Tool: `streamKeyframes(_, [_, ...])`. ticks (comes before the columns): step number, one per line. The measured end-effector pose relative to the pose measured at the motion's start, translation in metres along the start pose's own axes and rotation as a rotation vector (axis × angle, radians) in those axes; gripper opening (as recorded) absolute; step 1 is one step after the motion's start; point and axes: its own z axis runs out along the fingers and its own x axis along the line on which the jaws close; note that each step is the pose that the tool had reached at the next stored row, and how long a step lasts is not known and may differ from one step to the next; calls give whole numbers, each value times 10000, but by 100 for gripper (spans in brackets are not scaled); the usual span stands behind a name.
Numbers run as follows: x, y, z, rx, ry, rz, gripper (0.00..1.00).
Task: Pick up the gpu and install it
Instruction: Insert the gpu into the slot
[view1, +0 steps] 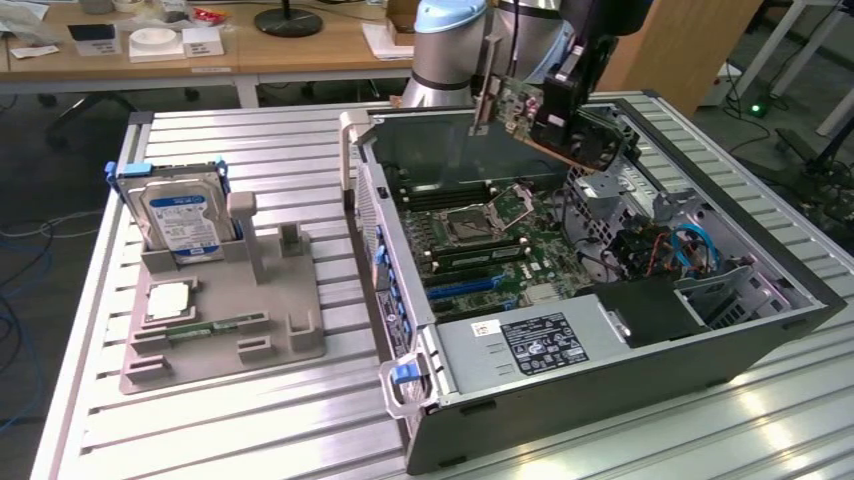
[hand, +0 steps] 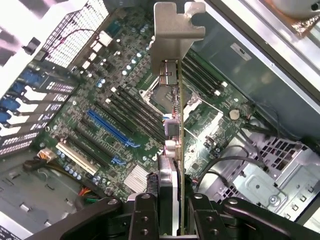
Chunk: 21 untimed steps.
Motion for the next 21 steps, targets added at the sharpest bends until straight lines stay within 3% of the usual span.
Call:
streamKeyframes(4, [0, 1, 1, -3, 8, -476, 28])
streamKeyframes(21, [0, 1, 9, -23, 60, -3541, 28])
